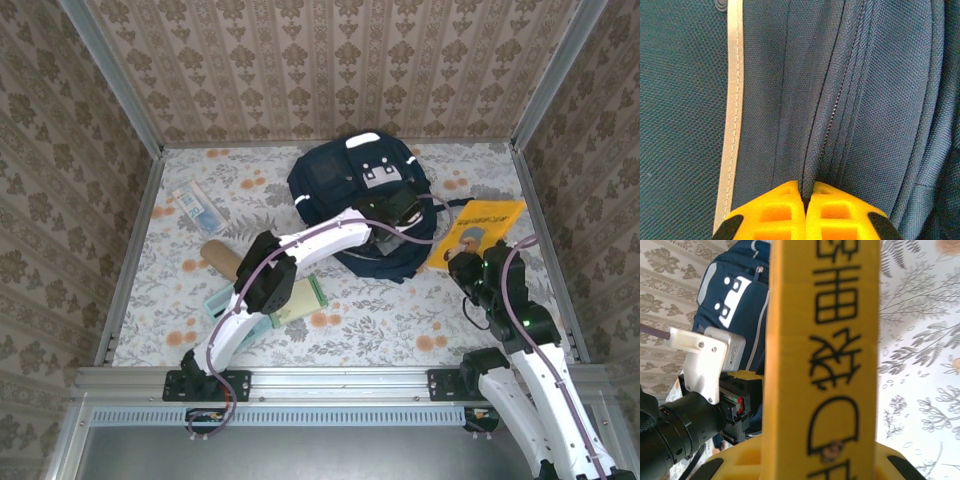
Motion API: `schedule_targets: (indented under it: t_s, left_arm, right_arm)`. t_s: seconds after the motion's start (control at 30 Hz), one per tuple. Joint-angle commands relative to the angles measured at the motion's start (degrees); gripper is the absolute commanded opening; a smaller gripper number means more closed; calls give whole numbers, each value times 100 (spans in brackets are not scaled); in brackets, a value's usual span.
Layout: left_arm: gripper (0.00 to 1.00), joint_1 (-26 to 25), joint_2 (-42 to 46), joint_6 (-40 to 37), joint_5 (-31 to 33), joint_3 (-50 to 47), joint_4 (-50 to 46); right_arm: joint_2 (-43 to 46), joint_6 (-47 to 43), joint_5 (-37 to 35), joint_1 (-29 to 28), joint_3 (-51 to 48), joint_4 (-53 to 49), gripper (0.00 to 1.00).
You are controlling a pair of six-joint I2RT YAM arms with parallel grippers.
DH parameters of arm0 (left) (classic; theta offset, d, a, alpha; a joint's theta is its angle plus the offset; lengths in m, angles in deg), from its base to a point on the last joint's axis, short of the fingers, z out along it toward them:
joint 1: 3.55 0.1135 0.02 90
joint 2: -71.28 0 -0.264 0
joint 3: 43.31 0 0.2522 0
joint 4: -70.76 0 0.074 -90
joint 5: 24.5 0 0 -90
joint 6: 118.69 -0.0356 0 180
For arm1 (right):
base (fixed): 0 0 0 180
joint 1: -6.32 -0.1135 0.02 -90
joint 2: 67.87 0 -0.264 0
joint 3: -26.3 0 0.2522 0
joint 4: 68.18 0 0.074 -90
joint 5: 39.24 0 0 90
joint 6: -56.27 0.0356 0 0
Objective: Pack the student bag
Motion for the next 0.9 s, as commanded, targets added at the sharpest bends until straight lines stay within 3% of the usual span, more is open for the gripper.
schedule_targets:
  t_s: [0.0, 0.23, 0.5, 0.7, 0.87]
  left_arm:
    - [0, 188, 627, 91, 132, 648, -227]
    - [0, 571, 833, 629, -395, 1469, -411]
    - [0, 975, 789, 1264, -1052, 2051, -234]
    - [0, 1149, 833, 1566, -1164, 2113, -109]
    - [0, 1350, 836, 1888, -1328, 2081, -133]
  right_arm:
    - [-142, 65, 530, 21, -41, 1278, 0]
    - [-836, 453, 1222, 4, -225, 2704, 0]
    - [-2061, 879, 1132, -373, -219, 4257, 0]
    - [-2924, 1108, 359, -934, -118, 4847, 0]
    - [-2341, 1122, -1120, -1278, -351, 4356, 0]
